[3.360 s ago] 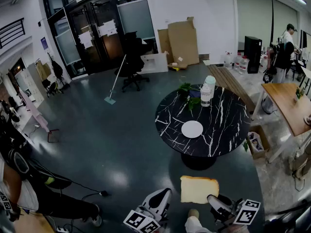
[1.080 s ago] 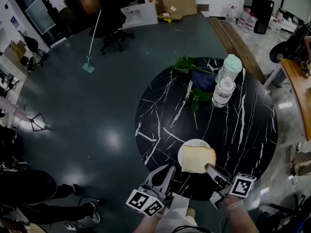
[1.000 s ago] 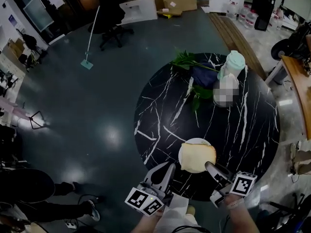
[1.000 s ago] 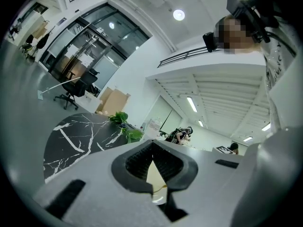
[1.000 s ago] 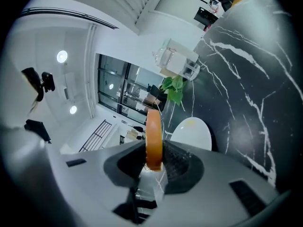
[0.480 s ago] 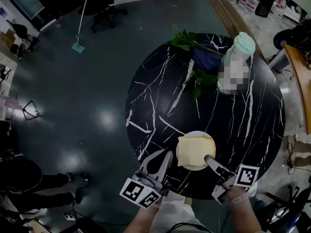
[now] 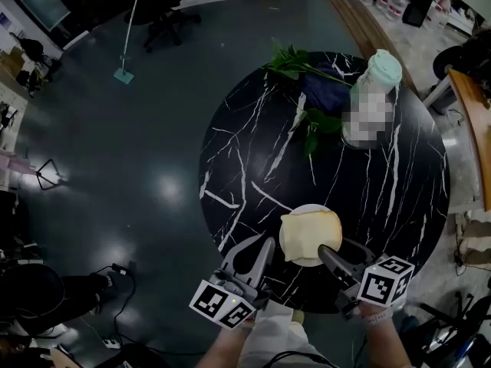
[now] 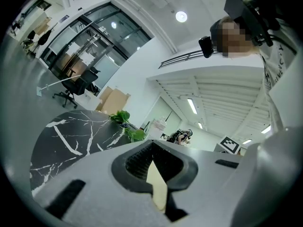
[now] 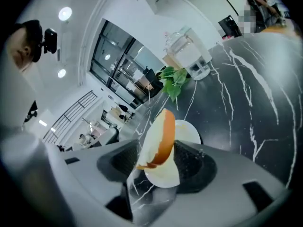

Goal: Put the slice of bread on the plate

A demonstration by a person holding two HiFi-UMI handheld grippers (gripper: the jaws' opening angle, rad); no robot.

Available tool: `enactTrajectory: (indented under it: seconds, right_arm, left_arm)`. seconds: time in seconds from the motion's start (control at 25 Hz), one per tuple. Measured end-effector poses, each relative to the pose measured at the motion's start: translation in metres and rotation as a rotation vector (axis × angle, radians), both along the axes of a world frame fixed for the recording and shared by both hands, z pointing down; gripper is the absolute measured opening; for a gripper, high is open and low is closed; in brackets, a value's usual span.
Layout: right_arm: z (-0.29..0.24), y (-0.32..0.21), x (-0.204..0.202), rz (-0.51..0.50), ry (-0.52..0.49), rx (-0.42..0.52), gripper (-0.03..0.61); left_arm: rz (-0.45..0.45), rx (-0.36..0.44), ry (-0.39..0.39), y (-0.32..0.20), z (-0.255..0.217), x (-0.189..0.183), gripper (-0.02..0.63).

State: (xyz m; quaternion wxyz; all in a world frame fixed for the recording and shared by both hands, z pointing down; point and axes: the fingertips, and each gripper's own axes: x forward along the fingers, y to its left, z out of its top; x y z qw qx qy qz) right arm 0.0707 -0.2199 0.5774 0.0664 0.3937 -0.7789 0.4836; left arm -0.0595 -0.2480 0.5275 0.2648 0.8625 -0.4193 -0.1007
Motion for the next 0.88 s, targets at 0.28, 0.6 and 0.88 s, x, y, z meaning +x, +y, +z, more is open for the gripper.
enactTrajectory:
  seconds: [0.28,0.6,0.88]
  right_arm:
    - [-0.001,0.003,0.012,0.027,0.135,0.045,0.255]
    - [-0.021,0.021,0.021,0.028,0.156,0.134,0.259]
    - [-0.070,0.058,0.003,-0.055,0.106,0.311,0.254]
  left_arm:
    - [-0.007,0.004,0.009,0.009,-0.005,-0.003,0.006]
    - [-0.004,0.023,0.014,0.031,-0.014,0.004,0.006]
    - [0.003,0.049,0.016,0.068,-0.031,0.013,0.006]
